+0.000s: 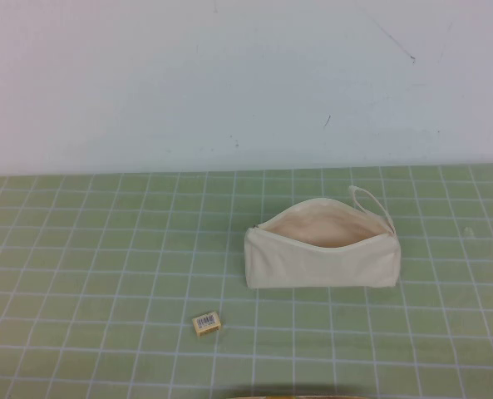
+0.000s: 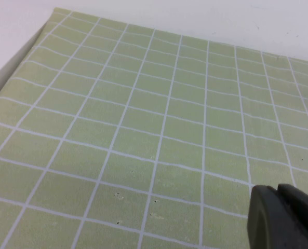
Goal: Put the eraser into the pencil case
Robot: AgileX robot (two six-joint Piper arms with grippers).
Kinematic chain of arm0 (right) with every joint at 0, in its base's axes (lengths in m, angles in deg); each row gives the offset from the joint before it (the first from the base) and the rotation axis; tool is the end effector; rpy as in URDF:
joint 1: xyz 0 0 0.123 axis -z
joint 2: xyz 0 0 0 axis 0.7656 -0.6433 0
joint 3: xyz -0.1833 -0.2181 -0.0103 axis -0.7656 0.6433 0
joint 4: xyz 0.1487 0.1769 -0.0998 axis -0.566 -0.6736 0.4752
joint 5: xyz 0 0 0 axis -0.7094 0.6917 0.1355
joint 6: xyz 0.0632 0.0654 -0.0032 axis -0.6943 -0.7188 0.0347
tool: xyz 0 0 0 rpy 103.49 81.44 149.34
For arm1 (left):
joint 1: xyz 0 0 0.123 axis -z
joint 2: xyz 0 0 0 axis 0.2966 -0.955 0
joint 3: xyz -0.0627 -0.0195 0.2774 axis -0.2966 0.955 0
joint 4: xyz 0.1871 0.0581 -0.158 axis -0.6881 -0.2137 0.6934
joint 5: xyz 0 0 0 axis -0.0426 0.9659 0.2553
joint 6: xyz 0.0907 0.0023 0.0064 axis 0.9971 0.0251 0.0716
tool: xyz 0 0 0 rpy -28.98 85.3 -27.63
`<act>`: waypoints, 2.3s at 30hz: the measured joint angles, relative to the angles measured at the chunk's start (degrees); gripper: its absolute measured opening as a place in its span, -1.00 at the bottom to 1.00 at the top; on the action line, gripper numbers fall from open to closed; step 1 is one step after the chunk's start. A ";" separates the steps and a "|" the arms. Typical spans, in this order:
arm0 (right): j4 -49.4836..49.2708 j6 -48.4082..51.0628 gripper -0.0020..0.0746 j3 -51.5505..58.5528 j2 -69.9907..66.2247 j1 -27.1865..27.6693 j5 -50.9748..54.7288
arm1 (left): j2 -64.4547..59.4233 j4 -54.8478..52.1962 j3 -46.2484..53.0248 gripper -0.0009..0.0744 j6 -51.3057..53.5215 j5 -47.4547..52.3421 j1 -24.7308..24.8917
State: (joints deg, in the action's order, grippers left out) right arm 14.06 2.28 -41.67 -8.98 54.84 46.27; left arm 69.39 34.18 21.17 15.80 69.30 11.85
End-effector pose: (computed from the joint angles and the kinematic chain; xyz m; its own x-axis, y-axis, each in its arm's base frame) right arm 0.0527 -0.0073 0.1742 -0.2731 -0.0928 -0.9575 0.0833 0.9893 -0.1196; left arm 0.0538 -0.0020 0.1773 -0.2356 -0.2648 -0.9351 -0.0794 0.9642 -0.2530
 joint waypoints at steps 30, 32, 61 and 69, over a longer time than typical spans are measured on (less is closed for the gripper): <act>0.00 0.00 -0.95 0.00 0.00 0.00 0.00 | 0.00 0.00 0.00 -0.98 0.00 0.00 0.00; 0.00 0.00 -0.95 0.00 0.00 0.00 0.00 | 0.00 0.09 0.00 -0.98 0.00 0.00 0.00; 0.00 0.00 -0.95 0.00 0.00 0.00 0.00 | -29.55 25.30 -34.48 -0.98 25.52 20.94 1.24; 0.00 0.00 -0.95 0.00 0.00 0.00 0.00 | -56.38 21.56 -53.10 -0.98 33.10 27.35 5.63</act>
State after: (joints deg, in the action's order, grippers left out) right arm 14.06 2.28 -41.67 -8.98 54.84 46.27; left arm 13.00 55.74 -31.93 48.90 96.65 17.48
